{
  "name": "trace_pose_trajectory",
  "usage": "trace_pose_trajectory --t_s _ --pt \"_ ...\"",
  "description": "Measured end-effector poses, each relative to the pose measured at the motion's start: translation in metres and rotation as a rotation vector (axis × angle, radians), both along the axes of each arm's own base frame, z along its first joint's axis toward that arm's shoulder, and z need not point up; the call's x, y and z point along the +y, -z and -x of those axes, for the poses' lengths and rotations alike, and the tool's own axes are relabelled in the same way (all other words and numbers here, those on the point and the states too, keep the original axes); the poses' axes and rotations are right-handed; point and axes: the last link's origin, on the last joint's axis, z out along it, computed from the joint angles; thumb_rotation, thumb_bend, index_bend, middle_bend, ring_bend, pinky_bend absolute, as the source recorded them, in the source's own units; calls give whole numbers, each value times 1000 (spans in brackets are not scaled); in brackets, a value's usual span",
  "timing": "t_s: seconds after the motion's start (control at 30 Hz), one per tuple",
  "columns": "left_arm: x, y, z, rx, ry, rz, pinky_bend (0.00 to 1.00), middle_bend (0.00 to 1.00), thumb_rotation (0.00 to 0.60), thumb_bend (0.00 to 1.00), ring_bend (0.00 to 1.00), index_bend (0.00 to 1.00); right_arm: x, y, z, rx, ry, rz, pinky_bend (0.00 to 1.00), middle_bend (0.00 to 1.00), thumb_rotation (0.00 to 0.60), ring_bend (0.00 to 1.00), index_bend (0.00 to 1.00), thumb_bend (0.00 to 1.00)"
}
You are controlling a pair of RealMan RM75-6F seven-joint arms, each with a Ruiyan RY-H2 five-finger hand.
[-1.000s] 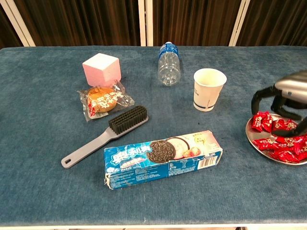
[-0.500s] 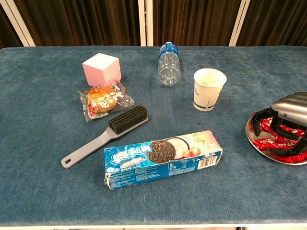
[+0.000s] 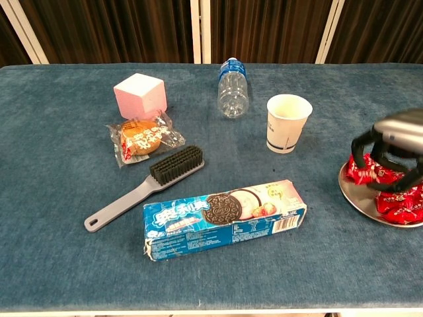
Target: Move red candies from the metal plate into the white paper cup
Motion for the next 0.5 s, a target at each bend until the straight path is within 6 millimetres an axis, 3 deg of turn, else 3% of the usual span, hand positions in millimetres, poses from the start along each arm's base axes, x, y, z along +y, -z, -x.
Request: trace_pose_trajectory --t_s 0.3,0.5 --pt "1 -1 -2 4 2 -1 0 96 600 0 0 72 -58 -42 -54 -154 -58 164 1000 906 600 1000 642 549" --pt "1 -3 -1 9 -6 -5 0 96 600 0 0 72 -91 -35 -85 -153 -56 149 1000 906 600 1000 613 549"
